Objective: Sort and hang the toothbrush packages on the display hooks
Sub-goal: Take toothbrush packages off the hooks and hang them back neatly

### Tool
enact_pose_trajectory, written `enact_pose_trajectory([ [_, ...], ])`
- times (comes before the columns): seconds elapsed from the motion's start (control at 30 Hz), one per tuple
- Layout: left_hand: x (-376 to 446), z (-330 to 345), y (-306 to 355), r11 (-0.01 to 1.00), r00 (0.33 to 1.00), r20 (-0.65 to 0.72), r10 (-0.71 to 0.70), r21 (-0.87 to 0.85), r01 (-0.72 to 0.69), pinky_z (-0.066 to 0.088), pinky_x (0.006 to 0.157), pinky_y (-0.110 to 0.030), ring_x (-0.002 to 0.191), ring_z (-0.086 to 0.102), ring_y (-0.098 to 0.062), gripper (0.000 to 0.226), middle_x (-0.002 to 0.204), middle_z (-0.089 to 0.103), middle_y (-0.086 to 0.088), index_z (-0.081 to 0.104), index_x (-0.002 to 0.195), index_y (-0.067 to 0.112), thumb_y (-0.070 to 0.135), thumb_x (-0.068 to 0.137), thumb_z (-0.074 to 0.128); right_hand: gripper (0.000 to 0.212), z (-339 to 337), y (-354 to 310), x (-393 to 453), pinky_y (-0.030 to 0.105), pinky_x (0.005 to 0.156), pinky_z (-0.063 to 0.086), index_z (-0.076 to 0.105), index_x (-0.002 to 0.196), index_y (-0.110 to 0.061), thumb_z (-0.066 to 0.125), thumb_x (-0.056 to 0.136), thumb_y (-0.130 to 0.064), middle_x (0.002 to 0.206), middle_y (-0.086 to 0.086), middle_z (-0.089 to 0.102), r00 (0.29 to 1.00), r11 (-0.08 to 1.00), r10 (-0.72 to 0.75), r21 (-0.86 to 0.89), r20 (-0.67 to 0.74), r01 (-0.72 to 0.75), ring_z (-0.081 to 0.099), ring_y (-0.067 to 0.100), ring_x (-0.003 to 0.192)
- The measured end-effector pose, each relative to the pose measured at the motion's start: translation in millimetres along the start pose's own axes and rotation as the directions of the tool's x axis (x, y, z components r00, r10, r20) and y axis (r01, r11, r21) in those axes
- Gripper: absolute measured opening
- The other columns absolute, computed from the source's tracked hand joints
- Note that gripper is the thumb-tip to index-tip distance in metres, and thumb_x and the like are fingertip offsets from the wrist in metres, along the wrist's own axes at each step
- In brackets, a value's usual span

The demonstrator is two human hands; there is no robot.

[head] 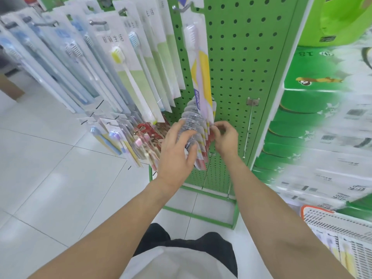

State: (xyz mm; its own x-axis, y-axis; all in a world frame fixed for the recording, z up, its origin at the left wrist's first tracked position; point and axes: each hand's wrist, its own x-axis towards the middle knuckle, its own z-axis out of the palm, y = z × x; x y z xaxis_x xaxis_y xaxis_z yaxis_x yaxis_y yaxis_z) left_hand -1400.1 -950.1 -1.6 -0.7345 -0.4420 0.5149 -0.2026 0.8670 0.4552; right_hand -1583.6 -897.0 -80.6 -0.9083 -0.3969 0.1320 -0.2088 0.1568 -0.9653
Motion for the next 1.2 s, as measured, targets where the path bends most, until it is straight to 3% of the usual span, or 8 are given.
enact_pose_trajectory([
  [0.3, -3.1, 2.5, 3.6, 1.000, 1.000, -0.002, -0.014, 0.011, 0.014, 0.037, 0.114, -0.051, 0.142, 0.040, -0.029, 0.035, 0.153, 0.042, -0.011, 0.062, 0.129, 0.015, 0.024, 0.095, 0.058, 0.013, 0.1, -7.2, -0.4, 0.004, 0.073, 0.036, 0.074, 0.103, -0.009, 0.062, 0.098, -0.011, 0.093, -0.005, 0.060, 0.980, 0.963, -0.199, -0.184, 0.012, 0.198, 0.055, 0.009, 0.082],
  [0.37, -3.9, 3.7, 3.7, 1.000, 1.000, -0.021, -0.017, 0.010, 0.017, 0.037, 0.113, -0.052, 0.142, 0.040, -0.030, 0.035, 0.154, 0.042, -0.011, 0.061, 0.129, 0.015, 0.023, 0.095, 0.058, 0.015, -0.6, -6.1, -2.0, 0.013, 0.080, 0.043, 0.074, 0.106, -0.009, 0.062, 0.098, -0.011, 0.095, -0.004, 0.061, 0.981, 0.960, -0.191, -0.205, 0.023, 0.191, 0.059, 0.011, 0.086],
  [0.5, -6.1, 3.2, 5.2, 1.000, 0.999, -0.019, -0.031, -0.001, 0.031, 0.034, 0.116, -0.050, 0.146, 0.035, -0.027, 0.038, 0.157, 0.039, -0.008, 0.060, 0.132, 0.016, 0.020, 0.094, 0.063, 0.016, -9.2, 10.4, -13.4, 0.028, 0.085, 0.050, 0.073, 0.107, -0.009, 0.060, 0.098, -0.008, 0.098, 0.000, 0.065, 0.995, 0.962, -0.099, -0.254, 0.010, 0.098, 0.061, 0.015, 0.090],
  [0.7, -7.8, -10.8, 17.5, 0.997, 0.994, -0.090, -0.068, -0.045, 0.064, 0.032, 0.117, -0.043, 0.143, 0.039, -0.029, 0.036, 0.150, 0.047, -0.009, 0.062, 0.128, 0.012, 0.015, 0.092, 0.064, 0.014, -44.0, 23.1, -51.6, 0.017, 0.077, 0.046, 0.071, 0.104, -0.008, 0.058, 0.098, -0.006, 0.094, -0.005, 0.062, 0.997, 0.966, 0.024, -0.255, -0.071, -0.041, 0.058, 0.012, 0.086],
  [0.83, -16.3, -29.7, 39.9, 0.989, 0.977, -0.189, -0.096, -0.131, 0.071, 0.044, 0.101, -0.033, 0.119, 0.055, -0.020, 0.022, 0.123, 0.060, -0.007, 0.067, 0.113, 0.006, 0.004, 0.091, 0.063, 0.015, -64.0, 19.5, -73.2, 0.037, 0.085, 0.055, 0.070, 0.108, -0.010, 0.057, 0.100, -0.008, 0.104, 0.004, 0.068, 0.981, 0.951, 0.166, -0.248, -0.103, -0.187, 0.064, 0.020, 0.091],
  [0.93, -30.7, -39.1, 56.6, 0.924, 0.967, 0.030, -0.252, -0.289, 0.250, 0.047, 0.079, -0.022, 0.088, 0.056, -0.001, 0.017, 0.096, 0.064, 0.004, 0.066, 0.104, 0.013, 0.001, 0.094, 0.060, 0.016, -81.5, 3.7, -95.1, 0.029, 0.083, 0.047, 0.071, 0.108, -0.005, 0.058, 0.099, -0.006, 0.102, 0.004, 0.066, 0.961, 0.927, 0.239, -0.262, -0.135, -0.268, 0.060, 0.020, 0.088],
  [1.03, -43.3, -36.1, 62.7, 0.836, 0.823, 0.472, -0.315, -0.273, 0.476, 0.052, 0.070, -0.028, 0.071, 0.060, -0.006, 0.014, 0.083, 0.066, 0.008, 0.064, 0.106, 0.021, 0.012, 0.097, 0.058, 0.013, -95.9, -6.9, -123.1, 0.022, 0.072, 0.041, 0.072, 0.103, -0.006, 0.062, 0.096, -0.007, 0.090, 0.005, 0.070, 0.930, 0.898, 0.332, -0.248, -0.156, -0.363, 0.062, 0.023, 0.081],
  [1.2, -64.3, -18.4, 58.7, 0.817, 0.568, 0.742, -0.356, -0.048, 0.575, 0.049, 0.079, -0.024, 0.088, 0.062, -0.011, 0.025, 0.107, 0.067, 0.002, 0.059, 0.123, 0.016, 0.025, 0.100, 0.056, 0.007, -103.0, 0.8, -175.5, 0.028, 0.072, 0.054, 0.077, 0.090, -0.010, 0.071, 0.090, -0.013, 0.084, 0.006, 0.076, 0.779, 0.785, 0.612, -0.013, -0.134, -0.619, 0.068, 0.022, 0.076],
])
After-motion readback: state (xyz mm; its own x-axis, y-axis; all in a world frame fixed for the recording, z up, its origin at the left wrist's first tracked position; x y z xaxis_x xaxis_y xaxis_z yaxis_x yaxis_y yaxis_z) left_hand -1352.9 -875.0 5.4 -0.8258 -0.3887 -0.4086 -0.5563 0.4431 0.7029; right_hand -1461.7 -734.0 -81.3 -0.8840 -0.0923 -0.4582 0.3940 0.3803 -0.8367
